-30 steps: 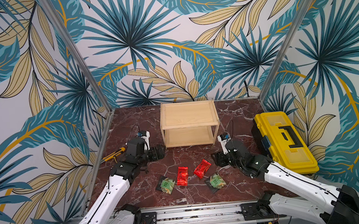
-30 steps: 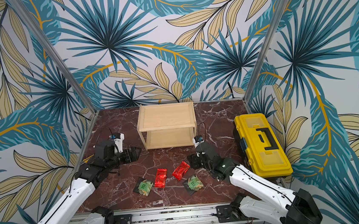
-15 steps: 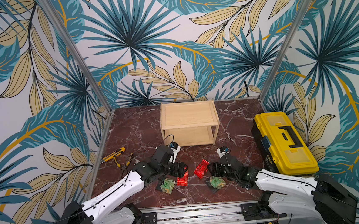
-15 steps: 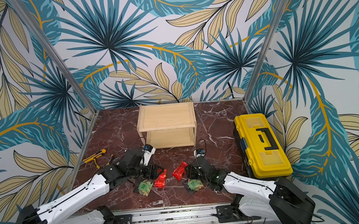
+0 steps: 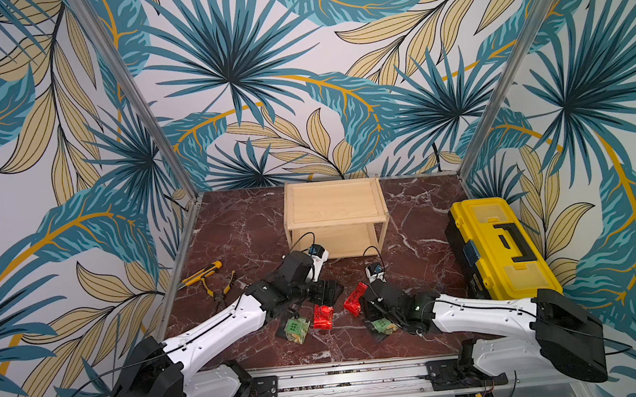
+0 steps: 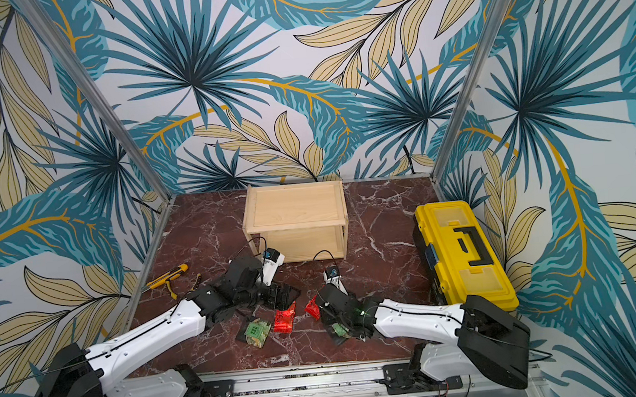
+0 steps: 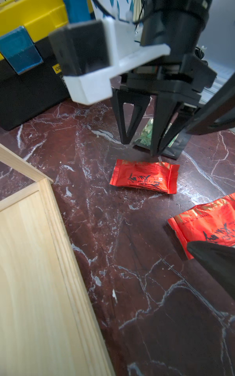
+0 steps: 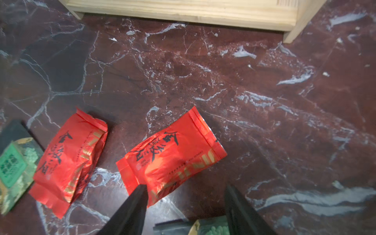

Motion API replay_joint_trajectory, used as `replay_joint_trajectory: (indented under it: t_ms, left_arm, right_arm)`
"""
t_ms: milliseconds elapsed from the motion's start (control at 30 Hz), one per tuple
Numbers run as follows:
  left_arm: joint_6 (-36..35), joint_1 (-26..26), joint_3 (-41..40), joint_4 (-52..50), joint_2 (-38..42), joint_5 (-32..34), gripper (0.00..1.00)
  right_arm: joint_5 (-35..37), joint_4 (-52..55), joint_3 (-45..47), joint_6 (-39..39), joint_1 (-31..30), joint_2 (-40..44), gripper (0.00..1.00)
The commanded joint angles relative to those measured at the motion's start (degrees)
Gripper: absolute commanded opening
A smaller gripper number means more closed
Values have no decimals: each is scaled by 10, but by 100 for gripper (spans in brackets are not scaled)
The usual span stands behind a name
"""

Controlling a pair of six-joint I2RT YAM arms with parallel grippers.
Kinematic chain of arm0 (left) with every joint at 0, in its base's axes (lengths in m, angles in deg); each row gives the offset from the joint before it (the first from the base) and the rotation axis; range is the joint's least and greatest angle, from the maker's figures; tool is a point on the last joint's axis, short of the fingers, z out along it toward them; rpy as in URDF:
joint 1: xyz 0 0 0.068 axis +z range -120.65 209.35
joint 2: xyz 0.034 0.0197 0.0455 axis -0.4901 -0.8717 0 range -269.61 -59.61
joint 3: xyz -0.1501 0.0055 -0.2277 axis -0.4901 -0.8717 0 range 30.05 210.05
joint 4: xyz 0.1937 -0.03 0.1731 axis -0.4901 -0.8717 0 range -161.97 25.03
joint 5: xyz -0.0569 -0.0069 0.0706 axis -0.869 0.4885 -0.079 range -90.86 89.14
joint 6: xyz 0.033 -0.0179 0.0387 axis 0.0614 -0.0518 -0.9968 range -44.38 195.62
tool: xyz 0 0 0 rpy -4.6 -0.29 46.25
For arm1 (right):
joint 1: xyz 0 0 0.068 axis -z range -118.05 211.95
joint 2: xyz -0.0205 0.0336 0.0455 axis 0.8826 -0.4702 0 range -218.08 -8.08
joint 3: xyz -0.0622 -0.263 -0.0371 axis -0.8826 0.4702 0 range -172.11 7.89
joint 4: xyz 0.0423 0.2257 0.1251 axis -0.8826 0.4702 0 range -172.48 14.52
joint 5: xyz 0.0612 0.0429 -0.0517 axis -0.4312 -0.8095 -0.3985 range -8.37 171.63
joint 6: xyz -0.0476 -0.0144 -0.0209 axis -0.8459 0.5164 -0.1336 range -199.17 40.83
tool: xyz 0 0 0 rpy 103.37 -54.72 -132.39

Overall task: Place the tea bags on the shelf by color
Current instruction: Pick up the tea bag from the center of the board.

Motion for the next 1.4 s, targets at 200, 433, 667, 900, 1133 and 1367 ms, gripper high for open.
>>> replay_joint_trajectory:
  t_ms: [200,433,667,900,1133,1367]
  left_arm:
    - [-10,23,54,11,-23,-15,88]
    - [-16,30,73,13,-39,-27,88]
    - [-19,31,83,11,-58,-42,88]
    - [-43,14,90,-33,-157,-159,76]
    - [-49,-3,94,-43,-225,-184,66]
    - [-52,-11,106,-35,-254,-199,66]
  right_arm:
    - [115,96,-41,-100,-45,-66,73]
    - [91,73,-10,-87,-45,-56,75]
    - [94,63,5,-58,-40,-41,76]
    - [-10,-75,56,20,-9,55,73]
    - [-91,-163,123,88,50,86,65]
    - [-140,-197,155,116,106,85,55]
